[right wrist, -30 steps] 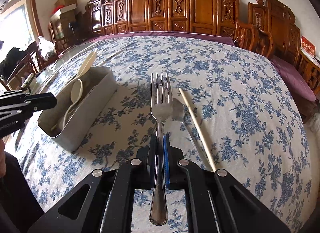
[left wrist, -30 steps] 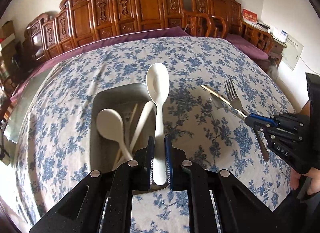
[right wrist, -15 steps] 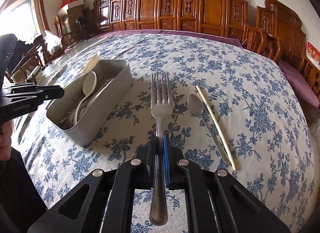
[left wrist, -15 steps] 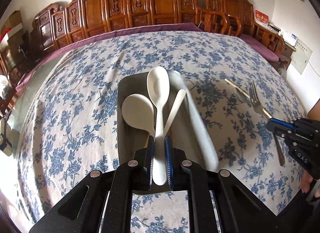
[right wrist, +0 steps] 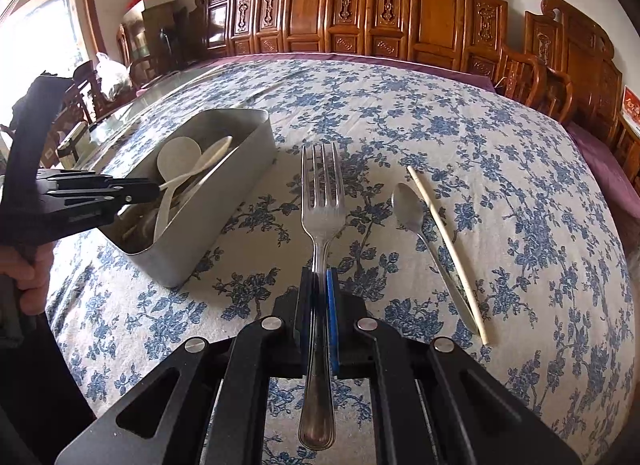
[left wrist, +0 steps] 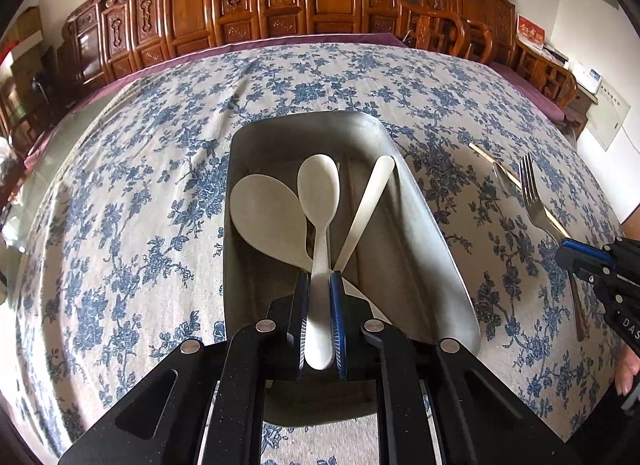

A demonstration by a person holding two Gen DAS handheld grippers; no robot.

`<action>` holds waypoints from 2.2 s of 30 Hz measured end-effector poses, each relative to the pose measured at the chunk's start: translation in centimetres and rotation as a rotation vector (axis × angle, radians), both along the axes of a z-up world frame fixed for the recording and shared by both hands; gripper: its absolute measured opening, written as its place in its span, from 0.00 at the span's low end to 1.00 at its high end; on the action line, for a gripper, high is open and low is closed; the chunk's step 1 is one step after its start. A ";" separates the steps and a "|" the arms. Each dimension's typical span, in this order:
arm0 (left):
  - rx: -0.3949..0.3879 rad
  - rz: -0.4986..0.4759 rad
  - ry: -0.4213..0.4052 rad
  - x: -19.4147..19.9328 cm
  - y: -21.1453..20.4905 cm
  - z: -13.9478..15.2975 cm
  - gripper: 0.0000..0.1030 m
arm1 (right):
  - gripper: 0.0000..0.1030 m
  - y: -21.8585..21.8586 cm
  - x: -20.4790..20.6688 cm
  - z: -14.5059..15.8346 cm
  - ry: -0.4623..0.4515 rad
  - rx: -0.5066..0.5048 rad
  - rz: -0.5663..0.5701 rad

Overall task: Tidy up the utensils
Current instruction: 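Open the left tool over the tray while the right tool holds the metal fork, then carry the metal fork to the grey tray and open the right tool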

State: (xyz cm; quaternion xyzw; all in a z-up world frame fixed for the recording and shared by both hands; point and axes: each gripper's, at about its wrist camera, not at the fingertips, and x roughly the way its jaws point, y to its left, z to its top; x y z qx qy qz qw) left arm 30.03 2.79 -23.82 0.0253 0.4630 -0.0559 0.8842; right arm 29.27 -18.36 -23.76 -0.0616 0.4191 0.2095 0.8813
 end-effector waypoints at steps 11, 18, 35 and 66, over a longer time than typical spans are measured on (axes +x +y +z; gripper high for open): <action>-0.034 0.013 -0.029 -0.9 1.2 0.3 0.19 | 0.08 1.3 -0.3 -0.4 0.010 -0.010 0.030; -0.043 0.008 -0.069 -1.3 1.6 1.7 0.31 | 0.08 1.9 -0.5 0.3 -0.002 -0.001 0.042; -0.014 0.058 -0.148 -1.3 4.3 4.2 0.80 | 0.08 6.8 0.6 3.0 -0.040 -0.002 0.098; -0.069 0.188 -0.178 -0.7 10.8 5.6 0.91 | 0.08 16.4 7.0 1.7 0.025 0.063 0.100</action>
